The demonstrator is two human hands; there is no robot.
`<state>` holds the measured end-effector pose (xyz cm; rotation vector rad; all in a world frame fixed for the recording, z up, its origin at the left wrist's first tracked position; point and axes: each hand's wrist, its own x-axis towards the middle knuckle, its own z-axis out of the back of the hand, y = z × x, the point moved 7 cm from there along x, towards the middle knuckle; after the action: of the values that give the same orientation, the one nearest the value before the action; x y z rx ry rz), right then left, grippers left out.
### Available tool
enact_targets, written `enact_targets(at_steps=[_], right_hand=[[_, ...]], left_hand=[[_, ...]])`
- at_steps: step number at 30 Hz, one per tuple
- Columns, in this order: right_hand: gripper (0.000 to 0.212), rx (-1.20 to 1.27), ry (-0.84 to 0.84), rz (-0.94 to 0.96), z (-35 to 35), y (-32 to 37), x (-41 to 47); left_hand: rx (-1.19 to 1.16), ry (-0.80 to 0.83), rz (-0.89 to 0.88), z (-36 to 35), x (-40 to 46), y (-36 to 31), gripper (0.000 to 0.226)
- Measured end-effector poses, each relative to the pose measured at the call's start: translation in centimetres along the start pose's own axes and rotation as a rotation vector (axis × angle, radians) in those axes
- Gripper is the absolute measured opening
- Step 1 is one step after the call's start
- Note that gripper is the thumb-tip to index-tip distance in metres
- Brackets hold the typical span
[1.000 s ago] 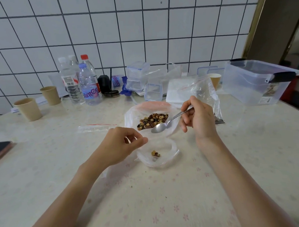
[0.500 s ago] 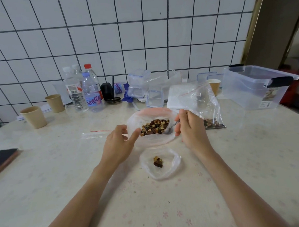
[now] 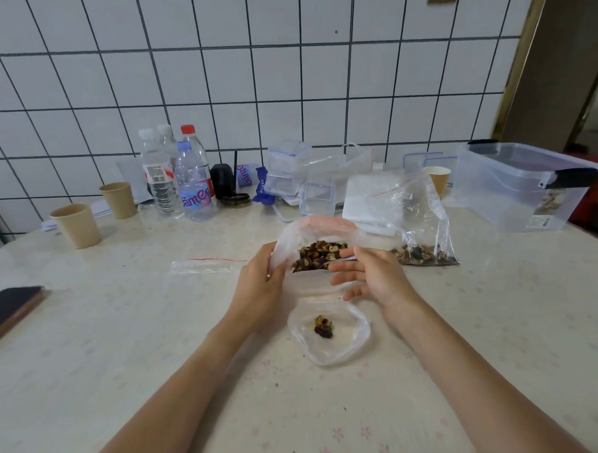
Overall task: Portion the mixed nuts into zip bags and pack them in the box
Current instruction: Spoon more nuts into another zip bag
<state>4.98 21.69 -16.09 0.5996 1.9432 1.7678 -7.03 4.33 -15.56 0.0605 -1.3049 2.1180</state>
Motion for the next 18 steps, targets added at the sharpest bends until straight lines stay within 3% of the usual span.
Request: enact_targets(at_steps=[9,18], right_hand=[[0.025,0.205,-0.014,-0.136,-0.3,-1.0,0.3],[0.032,0.241,-0.047,-0.069,0.6,-0.1,0.2]], left_hand=[[-0.058,-0.035,0.002,0.4,-0.1,-0.7,0.034],[-0.181,-0.124,0.121,1.9,-0.1,0.2,0.028]])
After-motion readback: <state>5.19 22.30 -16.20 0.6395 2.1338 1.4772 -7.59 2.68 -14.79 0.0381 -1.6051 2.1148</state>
